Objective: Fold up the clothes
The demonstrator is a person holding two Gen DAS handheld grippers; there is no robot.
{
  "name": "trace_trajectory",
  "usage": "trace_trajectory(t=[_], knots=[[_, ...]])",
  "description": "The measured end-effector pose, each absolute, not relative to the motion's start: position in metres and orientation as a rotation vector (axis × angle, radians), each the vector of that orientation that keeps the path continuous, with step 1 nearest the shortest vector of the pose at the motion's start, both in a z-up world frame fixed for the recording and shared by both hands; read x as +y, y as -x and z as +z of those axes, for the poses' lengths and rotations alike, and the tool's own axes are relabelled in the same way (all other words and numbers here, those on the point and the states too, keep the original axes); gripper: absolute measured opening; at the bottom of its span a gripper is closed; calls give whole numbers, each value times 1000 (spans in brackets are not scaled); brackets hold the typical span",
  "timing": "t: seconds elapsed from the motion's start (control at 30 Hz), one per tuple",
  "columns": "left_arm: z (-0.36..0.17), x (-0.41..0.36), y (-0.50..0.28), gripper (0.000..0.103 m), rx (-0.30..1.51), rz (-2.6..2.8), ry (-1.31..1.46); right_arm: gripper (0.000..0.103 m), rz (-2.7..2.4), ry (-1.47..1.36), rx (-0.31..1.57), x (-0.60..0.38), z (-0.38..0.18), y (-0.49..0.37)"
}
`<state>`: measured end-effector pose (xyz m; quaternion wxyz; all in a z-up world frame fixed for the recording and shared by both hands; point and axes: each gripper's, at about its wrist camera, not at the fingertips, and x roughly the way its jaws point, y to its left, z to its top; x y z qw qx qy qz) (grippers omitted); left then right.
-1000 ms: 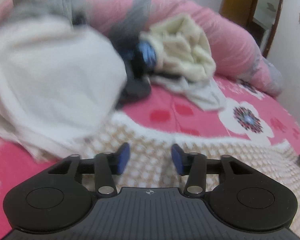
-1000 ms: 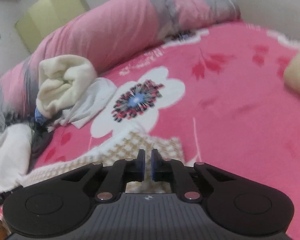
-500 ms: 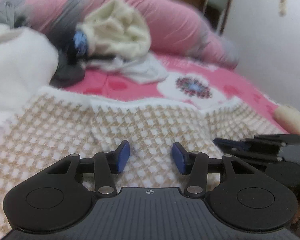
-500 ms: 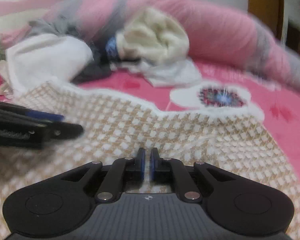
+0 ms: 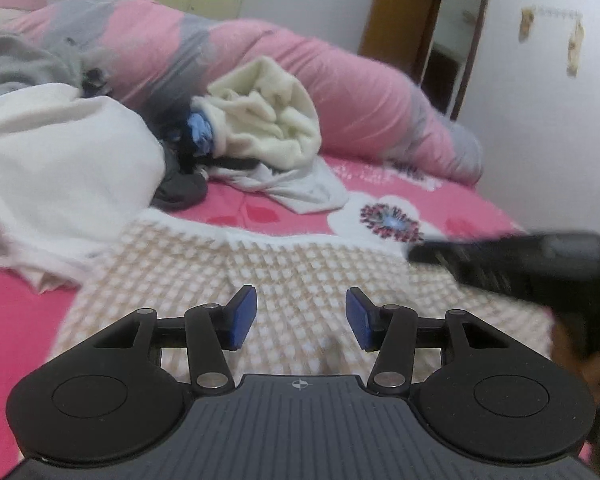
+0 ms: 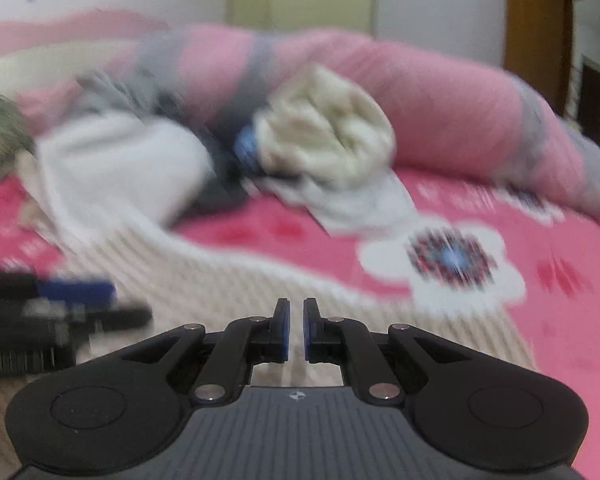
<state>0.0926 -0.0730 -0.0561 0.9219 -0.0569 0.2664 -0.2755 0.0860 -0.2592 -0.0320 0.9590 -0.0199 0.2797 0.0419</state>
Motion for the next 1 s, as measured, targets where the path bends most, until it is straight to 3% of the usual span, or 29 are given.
trace_trajectory(t=[0.1, 0.17, 0.23, 0.4, 0.53, 0.7, 1.0], knots=[[-63, -64, -73, 49, 577, -572, 117, 6, 152, 15, 576, -246, -30, -103], [-73, -64, -62, 49, 599, -563, 98, 5, 137, 13, 680, -243, -69, -129], [-84, -64, -56, 48, 612, -545, 70, 5, 134, 15, 661, -242, -90, -133], [-87, -53, -45, 49, 581, -555, 87, 5, 87, 35, 709, -233, -66, -133], [-91, -38, -39, 49, 567, -580, 117, 6, 54, 15, 642, -227, -35, -133], [-108, -21, -39, 49, 528, -627, 174, 6, -38, -22, 700, -236, -88, -158], [-116, -15, -38, 50, 493, -673, 214, 6, -57, -29, 650, -236, -89, -149]])
